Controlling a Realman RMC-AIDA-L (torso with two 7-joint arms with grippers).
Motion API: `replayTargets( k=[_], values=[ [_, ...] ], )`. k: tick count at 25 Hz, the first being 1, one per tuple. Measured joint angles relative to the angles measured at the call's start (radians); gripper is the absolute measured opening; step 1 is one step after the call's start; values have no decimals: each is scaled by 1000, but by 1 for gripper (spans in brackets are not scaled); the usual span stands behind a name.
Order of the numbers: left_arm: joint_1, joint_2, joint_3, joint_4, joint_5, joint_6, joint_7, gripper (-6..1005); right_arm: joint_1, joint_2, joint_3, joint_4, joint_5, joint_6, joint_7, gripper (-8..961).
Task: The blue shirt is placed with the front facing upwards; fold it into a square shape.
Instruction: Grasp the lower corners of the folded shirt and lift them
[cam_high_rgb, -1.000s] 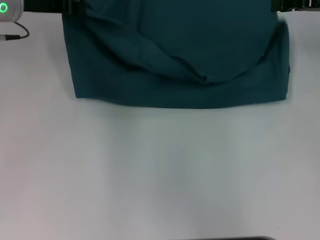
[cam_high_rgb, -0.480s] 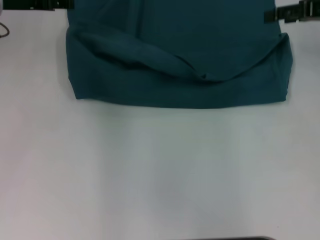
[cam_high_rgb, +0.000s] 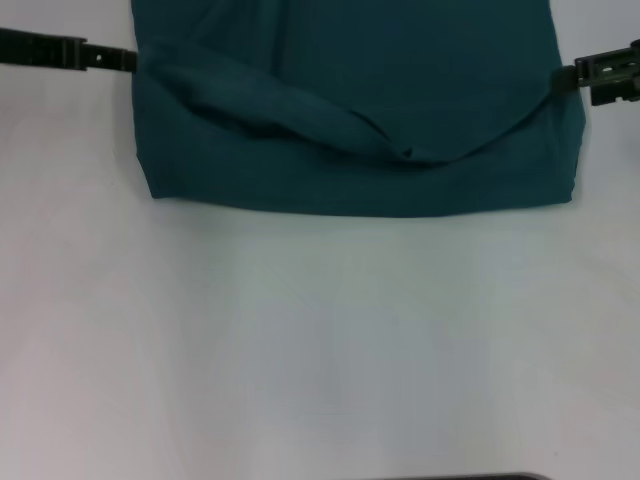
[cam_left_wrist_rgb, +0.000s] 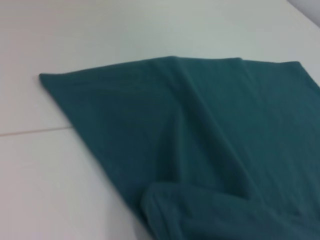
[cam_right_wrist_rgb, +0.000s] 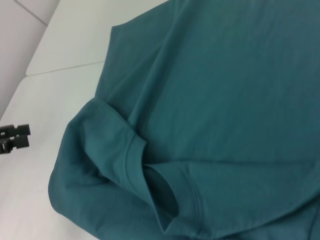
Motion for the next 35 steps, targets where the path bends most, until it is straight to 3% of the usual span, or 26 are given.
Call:
replayTargets(
  k=[8, 20, 31, 35],
  values=[
    [31, 39, 70, 24, 3, 78, 8, 818, -11, -9, 15, -31, -2, -102, 83, 925],
    [39, 57, 80, 14, 43, 155, 15, 817, -41, -18, 15, -45, -49, -166, 187, 906],
    [46, 37, 75, 15, 43, 148, 35, 817, -67, -15, 8, -38, -135, -111, 167, 887],
    [54, 27, 72, 4, 38, 138, 35, 817, -76, -5, 6, -32, -138, -79, 145, 881]
  ],
)
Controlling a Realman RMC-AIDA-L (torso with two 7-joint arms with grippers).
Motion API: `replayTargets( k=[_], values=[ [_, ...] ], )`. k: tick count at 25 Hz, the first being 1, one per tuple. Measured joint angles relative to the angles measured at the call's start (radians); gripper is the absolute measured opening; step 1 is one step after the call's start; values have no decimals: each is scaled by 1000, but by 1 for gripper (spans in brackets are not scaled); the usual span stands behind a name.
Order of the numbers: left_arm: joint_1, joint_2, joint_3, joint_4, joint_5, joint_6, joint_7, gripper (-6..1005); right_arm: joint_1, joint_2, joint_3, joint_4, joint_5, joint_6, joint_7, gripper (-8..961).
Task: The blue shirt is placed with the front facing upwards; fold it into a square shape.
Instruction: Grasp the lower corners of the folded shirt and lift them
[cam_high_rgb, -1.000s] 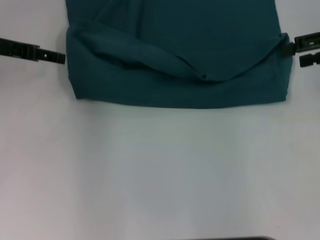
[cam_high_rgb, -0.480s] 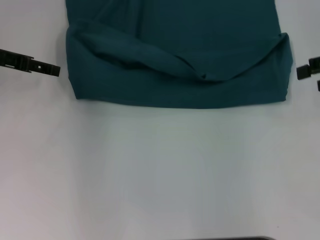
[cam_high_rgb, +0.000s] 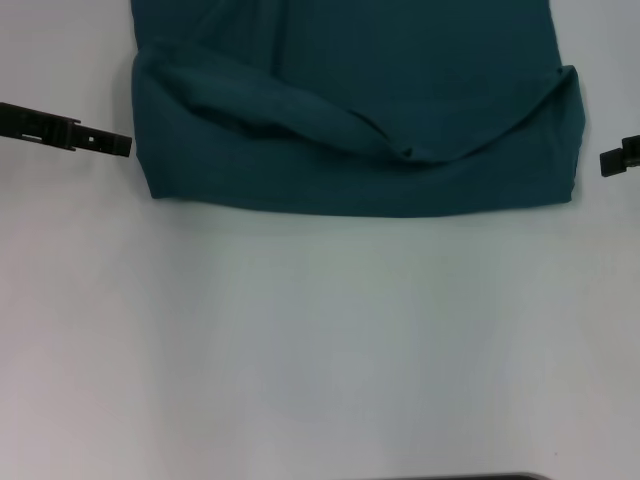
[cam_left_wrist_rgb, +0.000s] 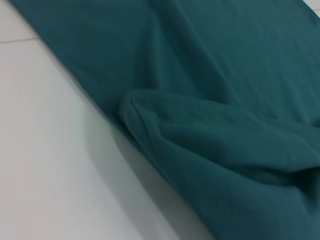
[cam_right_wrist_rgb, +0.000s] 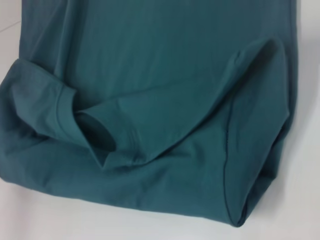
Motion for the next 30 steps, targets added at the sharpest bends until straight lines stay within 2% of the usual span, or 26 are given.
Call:
replayTargets(
  k=[11, 25, 30],
  values=[
    [-9, -8, 0, 0, -5, -32, 0, 815, 16, 14, -13, 84, -27, 113, -49, 863],
    [-6, -11, 0, 0, -7, -54, 1, 815, 49, 60, -54, 111, -28, 196, -69, 840],
    [-5, -11, -2, 0, -8, -65, 5, 814, 53, 62, -63, 154, -25, 241, -73, 832]
  ],
)
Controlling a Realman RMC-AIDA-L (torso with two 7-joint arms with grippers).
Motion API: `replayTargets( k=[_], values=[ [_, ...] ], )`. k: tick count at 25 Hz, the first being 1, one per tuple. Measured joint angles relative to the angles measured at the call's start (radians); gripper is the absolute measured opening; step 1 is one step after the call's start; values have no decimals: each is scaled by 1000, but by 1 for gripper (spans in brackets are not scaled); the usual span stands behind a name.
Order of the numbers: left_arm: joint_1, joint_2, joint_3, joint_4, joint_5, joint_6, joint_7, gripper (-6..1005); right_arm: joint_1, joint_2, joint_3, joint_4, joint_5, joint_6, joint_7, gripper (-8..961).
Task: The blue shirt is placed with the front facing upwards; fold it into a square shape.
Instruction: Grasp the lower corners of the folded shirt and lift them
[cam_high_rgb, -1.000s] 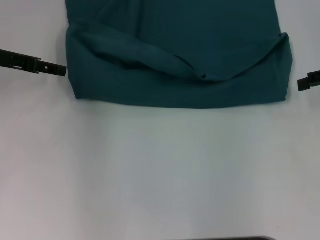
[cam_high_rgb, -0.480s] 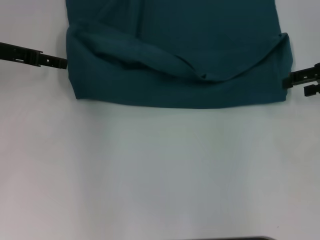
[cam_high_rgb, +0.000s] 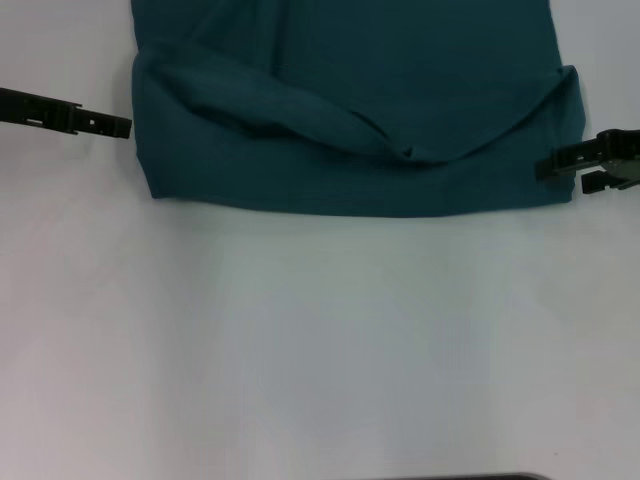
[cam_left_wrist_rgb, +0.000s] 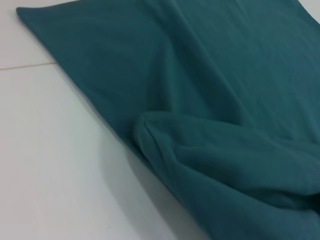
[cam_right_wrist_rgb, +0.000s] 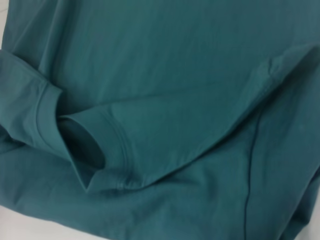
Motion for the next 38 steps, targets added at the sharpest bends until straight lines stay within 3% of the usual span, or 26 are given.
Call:
replayTargets(
  k=[20, 31, 38],
  values=[
    [-12, 0, 0, 0, 5, -31, 4, 811, 37, 21, -27, 40, 0, 53, 0, 802],
    [-8, 0, -2, 0, 8, -37, 5, 812, 21, 3, -27, 48, -3, 59, 13, 802],
    [-10, 0, -2, 0, 8, -37, -2, 811, 19, 16, -33, 60, -3, 78, 3, 792]
  ],
)
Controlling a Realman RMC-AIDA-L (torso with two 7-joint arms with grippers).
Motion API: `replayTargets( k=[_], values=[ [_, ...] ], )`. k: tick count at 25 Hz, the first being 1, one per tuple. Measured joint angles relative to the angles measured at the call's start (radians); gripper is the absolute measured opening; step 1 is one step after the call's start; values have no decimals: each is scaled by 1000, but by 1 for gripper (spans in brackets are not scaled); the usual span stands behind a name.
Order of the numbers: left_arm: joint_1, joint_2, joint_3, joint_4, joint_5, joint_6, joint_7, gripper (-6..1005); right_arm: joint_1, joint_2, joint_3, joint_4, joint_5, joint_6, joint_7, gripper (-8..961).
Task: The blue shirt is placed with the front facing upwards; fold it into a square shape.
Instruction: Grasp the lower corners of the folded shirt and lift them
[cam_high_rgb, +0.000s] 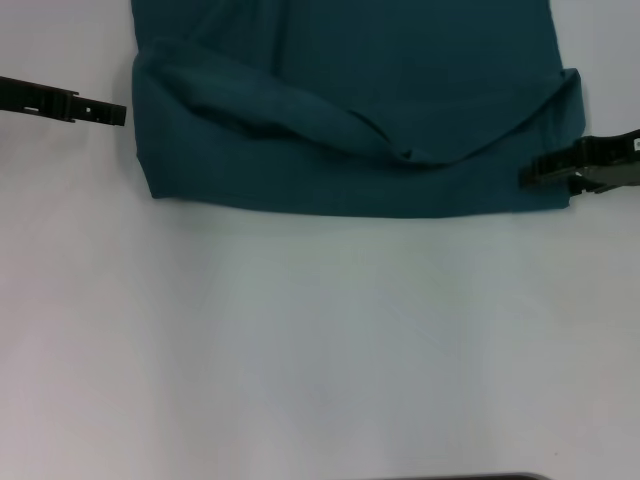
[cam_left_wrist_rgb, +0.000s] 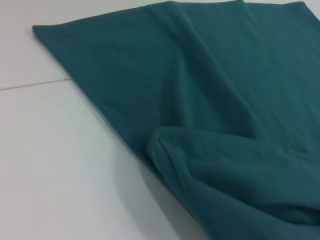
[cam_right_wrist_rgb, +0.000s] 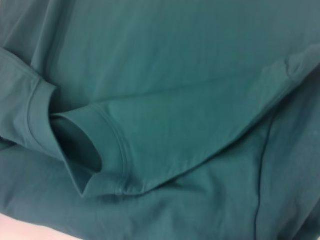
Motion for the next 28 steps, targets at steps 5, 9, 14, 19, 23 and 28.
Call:
replayTargets(
  k=[5, 9, 14, 19, 23, 28],
  values=[
    [-2, 0, 0, 0, 0, -2, 0, 811, 6, 2, -5, 24, 0, 19, -5, 779],
    [-2, 1, 0, 0, -1, -3, 0, 811, 7, 2, -5, 26, 0, 22, -6, 769],
    [-2, 1, 0, 0, -1, -6, 0, 812, 9, 2, -5, 27, 0, 24, -5, 756],
    [-2, 2, 0, 0, -1, -7, 0, 812, 10, 2, -5, 27, 0, 25, -3, 744],
    [0, 2, -2, 0, -3, -9, 0, 812, 11, 0, -5, 27, 0, 25, -3, 647],
    [3, 2, -2, 0, -5, -15, -1, 811, 11, 0, -7, 27, 0, 18, -1, 456]
  ],
)
